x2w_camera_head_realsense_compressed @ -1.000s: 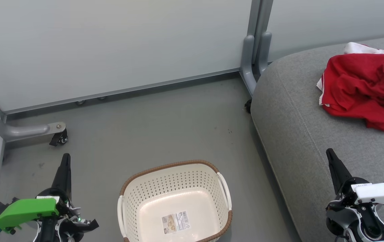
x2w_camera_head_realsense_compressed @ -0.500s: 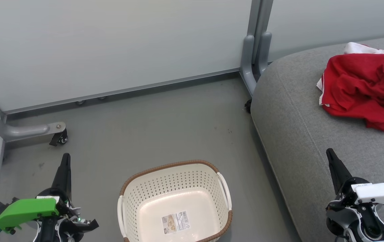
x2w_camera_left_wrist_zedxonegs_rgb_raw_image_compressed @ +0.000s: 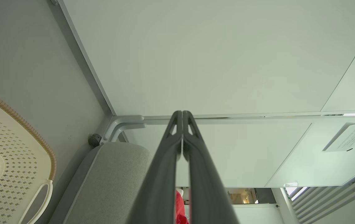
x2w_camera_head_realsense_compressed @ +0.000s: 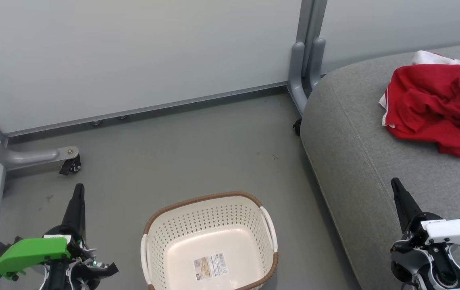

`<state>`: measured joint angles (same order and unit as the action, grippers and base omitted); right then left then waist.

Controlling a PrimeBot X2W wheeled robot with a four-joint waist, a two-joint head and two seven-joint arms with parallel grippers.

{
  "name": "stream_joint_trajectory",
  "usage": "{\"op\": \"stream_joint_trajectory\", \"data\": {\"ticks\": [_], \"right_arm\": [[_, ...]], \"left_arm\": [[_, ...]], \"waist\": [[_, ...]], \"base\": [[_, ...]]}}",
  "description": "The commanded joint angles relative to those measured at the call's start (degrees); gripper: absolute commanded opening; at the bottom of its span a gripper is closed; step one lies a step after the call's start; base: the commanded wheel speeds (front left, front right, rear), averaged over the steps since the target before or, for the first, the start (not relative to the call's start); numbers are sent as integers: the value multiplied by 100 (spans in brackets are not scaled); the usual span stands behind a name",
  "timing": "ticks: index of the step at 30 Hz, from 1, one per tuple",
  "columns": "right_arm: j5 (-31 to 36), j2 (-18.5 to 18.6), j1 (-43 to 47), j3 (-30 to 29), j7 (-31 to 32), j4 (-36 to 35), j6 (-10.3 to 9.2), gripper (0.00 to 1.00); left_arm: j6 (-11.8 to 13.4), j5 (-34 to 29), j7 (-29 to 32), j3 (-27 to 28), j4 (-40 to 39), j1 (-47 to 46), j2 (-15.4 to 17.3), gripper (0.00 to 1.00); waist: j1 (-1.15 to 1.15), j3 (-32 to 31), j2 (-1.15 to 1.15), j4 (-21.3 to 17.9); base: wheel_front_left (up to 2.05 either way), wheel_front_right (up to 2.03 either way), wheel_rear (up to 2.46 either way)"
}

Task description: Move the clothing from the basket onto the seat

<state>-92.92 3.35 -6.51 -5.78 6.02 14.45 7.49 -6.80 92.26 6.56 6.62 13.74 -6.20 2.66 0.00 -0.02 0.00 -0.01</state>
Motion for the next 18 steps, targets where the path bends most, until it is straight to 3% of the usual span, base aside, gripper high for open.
{"op": "stream_joint_trajectory", "data": {"ticks": [1,18], "right_arm": [[-17,22,-41,-17,9,7,0,0],[-11,17,-42,-21,15,8,0,0]], "left_arm": [[-19,14,26,14,-7,-72,40,0],[-19,13,26,14,-7,-72,39,0]], "waist": [[0,0,0,0],[0,0,0,0]], "base": [[0,0,0],[0,0,0]]}}
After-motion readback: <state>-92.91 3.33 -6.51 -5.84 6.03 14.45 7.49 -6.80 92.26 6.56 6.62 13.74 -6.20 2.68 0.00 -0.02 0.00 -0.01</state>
